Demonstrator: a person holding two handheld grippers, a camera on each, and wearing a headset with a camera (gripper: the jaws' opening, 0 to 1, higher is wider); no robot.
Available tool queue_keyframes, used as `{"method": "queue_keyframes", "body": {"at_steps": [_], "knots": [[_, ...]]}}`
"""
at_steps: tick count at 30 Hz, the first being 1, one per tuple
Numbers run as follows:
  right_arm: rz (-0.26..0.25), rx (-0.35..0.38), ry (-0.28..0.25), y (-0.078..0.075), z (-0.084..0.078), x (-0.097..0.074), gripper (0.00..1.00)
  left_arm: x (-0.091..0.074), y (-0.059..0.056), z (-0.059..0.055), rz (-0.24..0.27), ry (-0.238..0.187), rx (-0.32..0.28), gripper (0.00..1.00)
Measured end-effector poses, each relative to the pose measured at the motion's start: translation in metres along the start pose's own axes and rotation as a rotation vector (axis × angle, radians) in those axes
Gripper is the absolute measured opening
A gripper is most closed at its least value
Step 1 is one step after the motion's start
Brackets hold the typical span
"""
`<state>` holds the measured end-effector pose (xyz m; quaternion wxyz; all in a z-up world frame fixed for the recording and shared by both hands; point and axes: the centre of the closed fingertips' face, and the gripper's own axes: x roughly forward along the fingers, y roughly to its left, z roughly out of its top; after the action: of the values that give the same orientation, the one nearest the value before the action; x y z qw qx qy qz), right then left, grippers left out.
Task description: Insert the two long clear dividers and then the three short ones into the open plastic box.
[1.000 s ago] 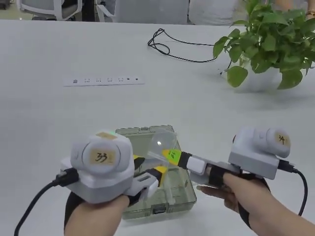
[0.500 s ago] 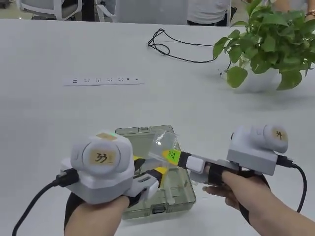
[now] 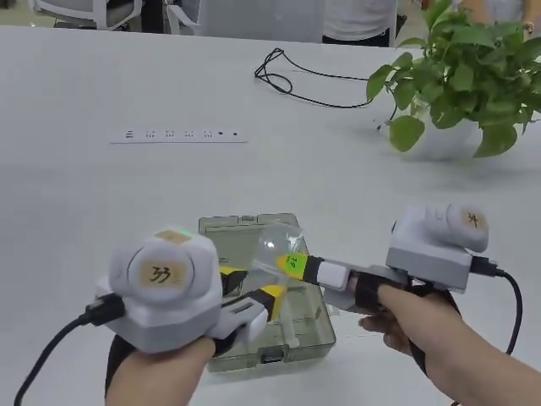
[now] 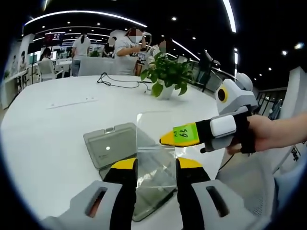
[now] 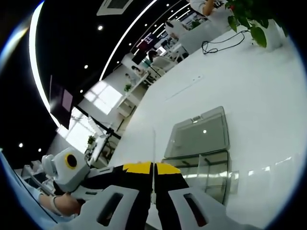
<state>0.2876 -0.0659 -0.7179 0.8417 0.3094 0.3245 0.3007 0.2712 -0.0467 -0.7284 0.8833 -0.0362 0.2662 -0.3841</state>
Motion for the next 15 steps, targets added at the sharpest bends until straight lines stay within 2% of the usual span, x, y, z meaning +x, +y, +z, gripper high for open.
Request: {"method": "queue_keyframes", "body": {"at_steps": [4,7,15], "knots": [[-0.005,0.001,0.004,0.0007,-0.0001,-0.0002,0.02,-0.0023,0.0003,-0.0009,-0.019,-0.005,0.008,0.45],[-0.011,0.003,0.013,0.0000,-0.0014,0.0001,0.02,-0.0048,-0.0002,-0.0011,-0.032,-0.004,0.045,0.56],[-0.026,0.010,0.046,-0.0004,-0.0054,0.0003,0.02,-0.0096,-0.0052,-0.0066,-0.092,0.014,0.114,0.99]]}}
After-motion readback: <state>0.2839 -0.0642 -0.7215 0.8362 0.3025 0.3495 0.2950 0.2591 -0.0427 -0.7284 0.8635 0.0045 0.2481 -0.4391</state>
